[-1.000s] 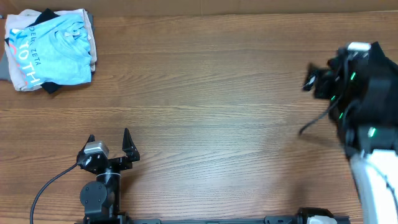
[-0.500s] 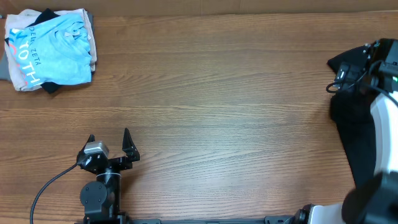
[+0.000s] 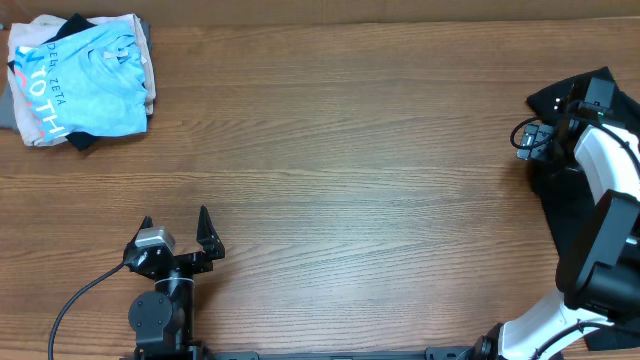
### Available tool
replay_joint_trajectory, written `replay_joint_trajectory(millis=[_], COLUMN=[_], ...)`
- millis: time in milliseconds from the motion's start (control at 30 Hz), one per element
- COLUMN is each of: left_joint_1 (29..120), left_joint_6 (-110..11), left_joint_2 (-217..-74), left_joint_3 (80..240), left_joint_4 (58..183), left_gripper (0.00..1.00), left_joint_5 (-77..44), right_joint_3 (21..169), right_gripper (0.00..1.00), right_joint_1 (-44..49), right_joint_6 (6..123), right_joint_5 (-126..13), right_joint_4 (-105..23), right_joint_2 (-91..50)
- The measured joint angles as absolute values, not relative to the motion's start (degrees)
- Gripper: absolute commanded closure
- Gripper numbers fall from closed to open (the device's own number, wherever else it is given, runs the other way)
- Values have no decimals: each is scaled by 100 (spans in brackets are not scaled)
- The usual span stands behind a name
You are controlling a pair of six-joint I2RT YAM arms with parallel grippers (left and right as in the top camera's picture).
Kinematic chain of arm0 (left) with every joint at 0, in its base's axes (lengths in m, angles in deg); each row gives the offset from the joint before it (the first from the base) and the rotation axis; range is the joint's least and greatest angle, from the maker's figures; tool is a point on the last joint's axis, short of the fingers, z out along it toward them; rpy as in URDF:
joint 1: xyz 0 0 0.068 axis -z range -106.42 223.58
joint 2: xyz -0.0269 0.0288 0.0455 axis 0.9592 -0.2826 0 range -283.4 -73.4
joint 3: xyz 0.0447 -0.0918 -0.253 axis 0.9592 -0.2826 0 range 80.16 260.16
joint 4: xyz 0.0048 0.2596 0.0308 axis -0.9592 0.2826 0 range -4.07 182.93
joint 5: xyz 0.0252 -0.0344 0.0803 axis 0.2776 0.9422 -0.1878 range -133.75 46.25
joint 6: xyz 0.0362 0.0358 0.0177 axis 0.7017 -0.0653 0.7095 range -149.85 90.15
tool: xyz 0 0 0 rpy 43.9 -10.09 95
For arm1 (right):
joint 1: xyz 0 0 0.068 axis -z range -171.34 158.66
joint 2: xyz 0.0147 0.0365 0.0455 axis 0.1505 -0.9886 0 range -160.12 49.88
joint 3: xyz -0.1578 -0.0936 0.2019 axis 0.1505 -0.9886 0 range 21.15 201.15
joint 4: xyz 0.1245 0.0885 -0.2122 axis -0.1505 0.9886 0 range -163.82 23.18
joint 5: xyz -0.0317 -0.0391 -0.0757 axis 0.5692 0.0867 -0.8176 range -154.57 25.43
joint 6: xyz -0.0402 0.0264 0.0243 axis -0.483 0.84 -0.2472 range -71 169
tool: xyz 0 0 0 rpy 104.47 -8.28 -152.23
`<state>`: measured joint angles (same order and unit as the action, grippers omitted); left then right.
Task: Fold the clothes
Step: 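Reach the right gripper to the black polo shirt and grasp it, then drag the black shirt with the right gripper to the table center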
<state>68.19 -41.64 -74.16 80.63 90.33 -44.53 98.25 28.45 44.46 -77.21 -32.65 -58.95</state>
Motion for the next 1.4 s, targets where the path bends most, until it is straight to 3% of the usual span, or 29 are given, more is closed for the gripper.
replay_joint_trajectory(millis=[100,233,433,700,867,1300,1400], left_joint_1=[6817,6819,6819,6817,6817,6819,6819], left_joint_6=[-4164,-4164,-4164,-4164,-4164,-4164,-4164], left_joint_2=[-7416,-7416,-7416,-7416,-7416,-7416,-7416], left_joint_3=[8063,8063,8063,8063,8063,8063,8063], left_joint_4=[9033,9033,9033,9033,9033,9031,9033], left_gripper=[0,0,0,0,0,0,0], left_joint_5=[-4453,-4453,-4453,-4453,-4453,-4453,-4453], right_joint_3=[9825,9825,9825,9925,10482,11307,11307], right_gripper=[29,46,96,96,96,96,84], right_joint_1=[2845,2845,2845,2722,2152,-1251,-2121], right_joint_6=[4401,4440,4418,4451,4606,5469,5662], right_joint_5=[-7759,-7800,-7826,-7536,-6911,-5287,-5094], right_joint_4=[-3274,-3261,-3233,-3154,-3095,-4037,-4013], right_joint_2=[-6009,-6223,-6263,-6269,-6276,-6293,-6324])
